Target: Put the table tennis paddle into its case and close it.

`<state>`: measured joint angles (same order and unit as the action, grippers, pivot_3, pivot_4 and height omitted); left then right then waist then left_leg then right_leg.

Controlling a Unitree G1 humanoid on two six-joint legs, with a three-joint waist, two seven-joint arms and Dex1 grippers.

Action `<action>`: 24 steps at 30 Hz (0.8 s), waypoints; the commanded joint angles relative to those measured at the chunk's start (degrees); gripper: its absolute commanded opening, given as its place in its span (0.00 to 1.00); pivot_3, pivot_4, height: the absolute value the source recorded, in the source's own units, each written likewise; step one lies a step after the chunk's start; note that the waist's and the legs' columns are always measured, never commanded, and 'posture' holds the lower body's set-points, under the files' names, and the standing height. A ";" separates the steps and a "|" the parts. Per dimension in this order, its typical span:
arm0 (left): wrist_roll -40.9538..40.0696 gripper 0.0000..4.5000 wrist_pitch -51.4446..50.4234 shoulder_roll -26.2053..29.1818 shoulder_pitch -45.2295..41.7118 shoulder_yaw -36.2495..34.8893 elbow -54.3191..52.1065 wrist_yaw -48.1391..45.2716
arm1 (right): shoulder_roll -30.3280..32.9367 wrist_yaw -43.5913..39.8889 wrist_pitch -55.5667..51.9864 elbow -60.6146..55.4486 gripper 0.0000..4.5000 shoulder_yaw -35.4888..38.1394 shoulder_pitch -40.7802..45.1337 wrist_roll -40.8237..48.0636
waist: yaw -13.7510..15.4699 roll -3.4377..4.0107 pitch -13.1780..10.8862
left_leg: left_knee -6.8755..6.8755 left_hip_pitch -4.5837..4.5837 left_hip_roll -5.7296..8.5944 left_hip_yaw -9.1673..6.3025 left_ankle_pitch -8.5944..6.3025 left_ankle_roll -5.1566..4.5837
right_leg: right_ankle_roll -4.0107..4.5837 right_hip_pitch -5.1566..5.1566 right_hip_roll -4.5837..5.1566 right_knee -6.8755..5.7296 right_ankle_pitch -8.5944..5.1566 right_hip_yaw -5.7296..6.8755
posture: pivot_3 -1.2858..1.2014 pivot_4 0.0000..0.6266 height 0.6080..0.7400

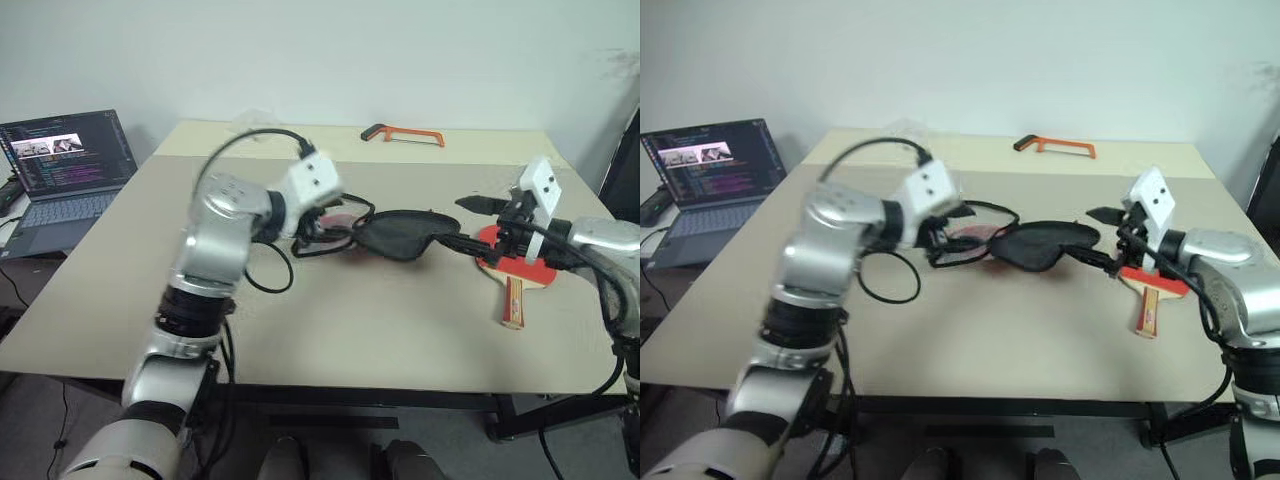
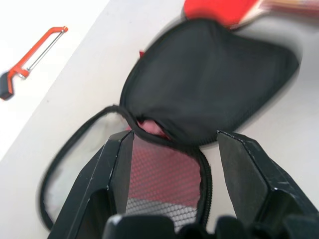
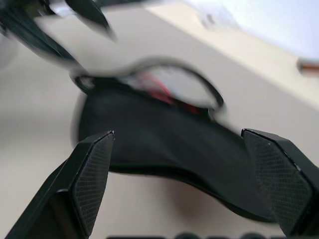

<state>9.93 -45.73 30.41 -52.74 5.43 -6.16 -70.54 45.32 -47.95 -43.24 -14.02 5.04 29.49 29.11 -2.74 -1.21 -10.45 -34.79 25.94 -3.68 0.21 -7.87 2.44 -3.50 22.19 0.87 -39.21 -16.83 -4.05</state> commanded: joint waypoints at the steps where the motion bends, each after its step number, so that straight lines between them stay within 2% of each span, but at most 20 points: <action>1: -2.62 0.63 1.86 8.13 3.15 -1.78 0.47 -2.00 | -0.79 1.63 -3.59 -9.94 1.00 0.84 -2.91 4.17 | -0.39 0.01 -0.01 | 0.02 -0.02 -0.01 -0.02 -0.01 -0.01 | 0.03 -0.01 -0.01 -0.01 -0.01 -0.02 | 0.52 0.24 1.00; 7: -7.81 0.63 5.04 16.44 5.87 -3.44 3.81 -3.55 | -5.52 11.46 -13.41 -10.39 1.00 -0.15 -4.10 3.99 | 0.07 -0.21 -0.13 | -0.11 0.00 0.00 0.00 0.01 0.01 | -0.02 -0.07 0.08 0.05 0.01 0.06 | 0.52 0.24 1.00; 11: -8.33 0.63 9.30 21.05 8.20 -1.79 6.48 -3.42 | -4.63 11.59 -12.15 -14.20 1.00 -2.55 -6.22 2.69 | 0.20 -0.21 -0.13 | -0.11 0.00 0.03 0.14 0.01 0.01 | 0.11 -0.07 0.19 0.16 -0.04 -0.03 | 0.52 0.24 1.00; 18: -8.12 0.63 11.75 22.20 10.86 0.96 8.28 -1.88 | -7.51 14.76 -9.20 -21.19 1.00 -19.19 -2.12 -5.89 | 0.41 -0.21 -0.13 | -0.03 0.04 -0.06 0.11 0.01 0.01 | 0.07 0.08 0.08 0.09 -0.03 0.01 | 0.52 0.24 1.00; 24: -7.62 0.63 13.00 22.80 10.63 2.43 9.83 -0.75 | -15.34 21.61 -10.88 -16.08 1.00 -31.42 3.25 -15.39 | 0.41 -0.24 -0.11 | -0.03 0.05 -0.06 0.14 0.01 0.01 | 0.11 0.10 0.09 0.11 -0.05 0.00 | 0.52 0.24 1.00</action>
<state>2.25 -33.54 52.10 -41.16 8.18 3.82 -71.86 31.05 -28.59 -54.10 -30.98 -24.66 31.50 16.41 -2.33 -1.46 -10.56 -34.83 25.99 -3.74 0.35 -7.87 2.45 -3.39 22.29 0.96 -39.10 -16.88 -4.04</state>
